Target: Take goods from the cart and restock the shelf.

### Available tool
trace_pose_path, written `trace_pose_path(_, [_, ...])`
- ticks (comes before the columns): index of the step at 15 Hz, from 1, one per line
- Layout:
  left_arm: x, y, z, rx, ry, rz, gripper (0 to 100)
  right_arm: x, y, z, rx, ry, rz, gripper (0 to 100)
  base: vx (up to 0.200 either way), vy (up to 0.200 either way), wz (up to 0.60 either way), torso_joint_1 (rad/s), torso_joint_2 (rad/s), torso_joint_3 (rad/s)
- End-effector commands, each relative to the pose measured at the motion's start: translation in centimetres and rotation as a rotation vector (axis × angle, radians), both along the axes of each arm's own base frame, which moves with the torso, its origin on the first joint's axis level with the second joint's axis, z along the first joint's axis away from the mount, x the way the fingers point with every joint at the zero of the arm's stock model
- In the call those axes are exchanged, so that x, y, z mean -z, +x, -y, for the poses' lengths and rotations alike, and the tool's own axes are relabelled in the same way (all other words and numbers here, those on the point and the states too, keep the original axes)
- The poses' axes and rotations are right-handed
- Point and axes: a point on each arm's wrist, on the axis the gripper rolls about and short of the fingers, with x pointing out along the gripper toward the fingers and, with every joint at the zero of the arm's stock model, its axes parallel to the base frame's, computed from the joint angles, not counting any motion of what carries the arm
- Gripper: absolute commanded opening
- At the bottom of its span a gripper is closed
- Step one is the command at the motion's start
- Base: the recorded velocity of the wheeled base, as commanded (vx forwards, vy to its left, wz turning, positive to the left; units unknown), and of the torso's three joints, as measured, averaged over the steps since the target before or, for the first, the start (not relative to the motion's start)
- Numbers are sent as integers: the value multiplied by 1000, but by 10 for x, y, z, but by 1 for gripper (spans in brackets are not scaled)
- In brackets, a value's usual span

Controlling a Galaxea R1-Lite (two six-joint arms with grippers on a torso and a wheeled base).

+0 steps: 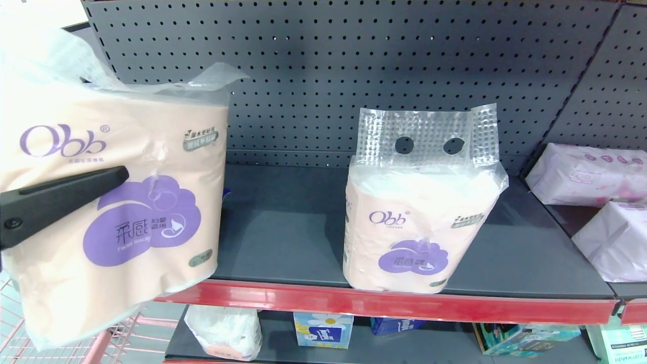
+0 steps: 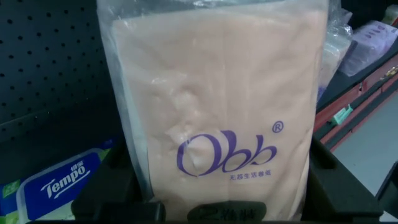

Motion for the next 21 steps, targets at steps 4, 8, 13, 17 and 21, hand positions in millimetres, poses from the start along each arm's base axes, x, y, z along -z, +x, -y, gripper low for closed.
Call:
trace_pose_path(4, [-3, 42, 9, 36, 4, -28, 0, 0, 0, 0, 0, 2, -1, 100, 0, 0, 0, 0, 0, 0])
trace_pose_path(8, [6, 53, 20, 84, 16, -69, 0, 0, 0, 0, 0, 2, -1, 100, 0, 0, 0, 0, 0, 0])
trace_pose_path(13, [4, 70, 27, 96, 22, -83, 0, 0, 0, 0, 0, 2, -1, 100, 0, 0, 0, 0, 0, 0])
trace_pose_path(17, [0, 78, 32, 125, 21, -80, 0, 0, 0, 0, 0, 2, -1, 100, 0, 0, 0, 0, 0, 0])
trace_pose_path(21, [3, 120, 45, 149, 4, -12, 0, 0, 0, 0, 0, 2, -1, 100, 0, 0, 0, 0, 0, 0])
